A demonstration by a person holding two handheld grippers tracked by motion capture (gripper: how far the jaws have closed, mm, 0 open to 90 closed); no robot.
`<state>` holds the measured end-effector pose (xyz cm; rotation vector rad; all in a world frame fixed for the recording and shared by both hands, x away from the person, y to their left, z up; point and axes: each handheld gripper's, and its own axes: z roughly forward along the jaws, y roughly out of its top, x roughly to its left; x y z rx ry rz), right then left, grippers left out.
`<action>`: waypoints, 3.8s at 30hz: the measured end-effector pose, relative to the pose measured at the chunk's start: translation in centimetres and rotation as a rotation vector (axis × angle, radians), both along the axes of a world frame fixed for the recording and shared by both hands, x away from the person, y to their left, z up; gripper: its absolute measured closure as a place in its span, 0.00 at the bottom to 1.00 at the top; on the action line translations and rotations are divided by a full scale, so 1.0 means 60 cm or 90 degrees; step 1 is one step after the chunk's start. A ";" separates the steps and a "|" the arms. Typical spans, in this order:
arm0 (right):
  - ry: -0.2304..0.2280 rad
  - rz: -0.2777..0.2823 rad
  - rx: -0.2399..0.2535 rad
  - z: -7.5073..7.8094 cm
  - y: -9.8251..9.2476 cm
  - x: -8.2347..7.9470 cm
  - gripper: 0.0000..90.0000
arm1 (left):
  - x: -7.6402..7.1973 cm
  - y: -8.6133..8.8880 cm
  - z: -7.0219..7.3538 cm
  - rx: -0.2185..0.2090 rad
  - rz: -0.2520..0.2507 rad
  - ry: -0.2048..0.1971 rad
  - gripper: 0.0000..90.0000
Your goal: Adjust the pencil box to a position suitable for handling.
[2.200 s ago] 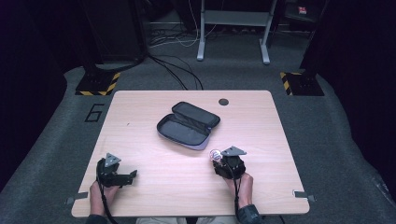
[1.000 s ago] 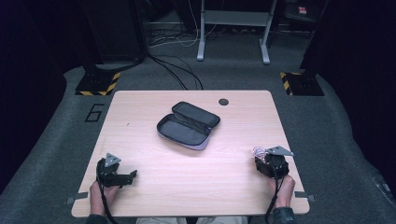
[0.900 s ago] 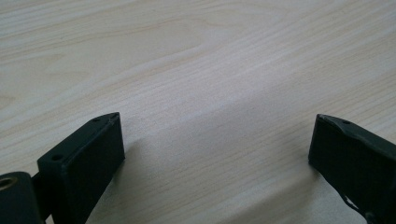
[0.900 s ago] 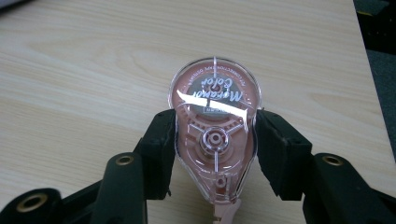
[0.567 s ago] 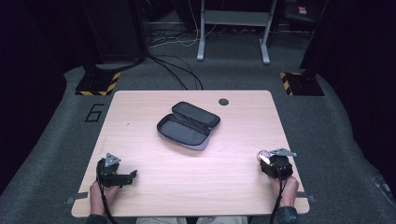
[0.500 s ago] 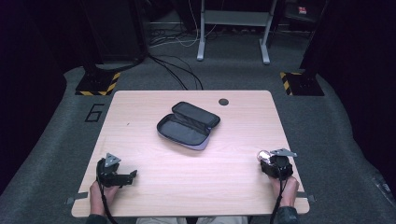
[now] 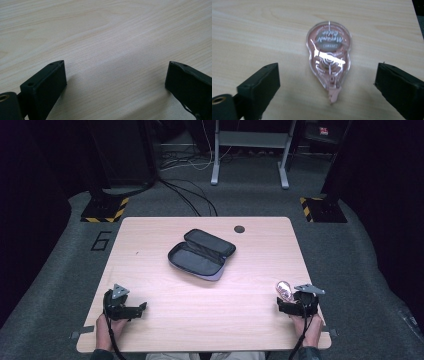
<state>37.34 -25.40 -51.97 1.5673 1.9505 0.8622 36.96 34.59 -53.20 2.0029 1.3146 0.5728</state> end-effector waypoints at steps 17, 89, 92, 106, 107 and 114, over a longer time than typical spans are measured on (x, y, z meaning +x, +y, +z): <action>0.008 0.029 -0.015 -0.016 -0.020 -0.022 0.00 | 0.041 -0.010 0.037 -0.040 -0.045 0.008 0.00; -0.001 0.028 -0.006 -0.016 -0.023 -0.025 0.07 | 0.262 -0.174 0.072 -0.004 -0.007 0.050 0.95; -0.001 0.028 -0.004 -0.016 -0.024 -0.025 0.07 | 0.248 -0.177 0.074 -0.009 -0.004 0.052 0.95; -0.001 0.028 -0.003 -0.016 -0.024 -0.025 0.08 | 0.178 -0.187 0.075 -0.048 0.007 0.049 0.93; -0.001 0.029 -0.004 -0.016 -0.024 -0.025 0.07 | 0.173 -0.188 0.075 -0.053 0.007 0.049 0.92; -0.002 0.028 -0.003 -0.017 -0.024 -0.025 0.08 | 0.148 -0.198 0.069 -0.042 -0.018 0.042 0.92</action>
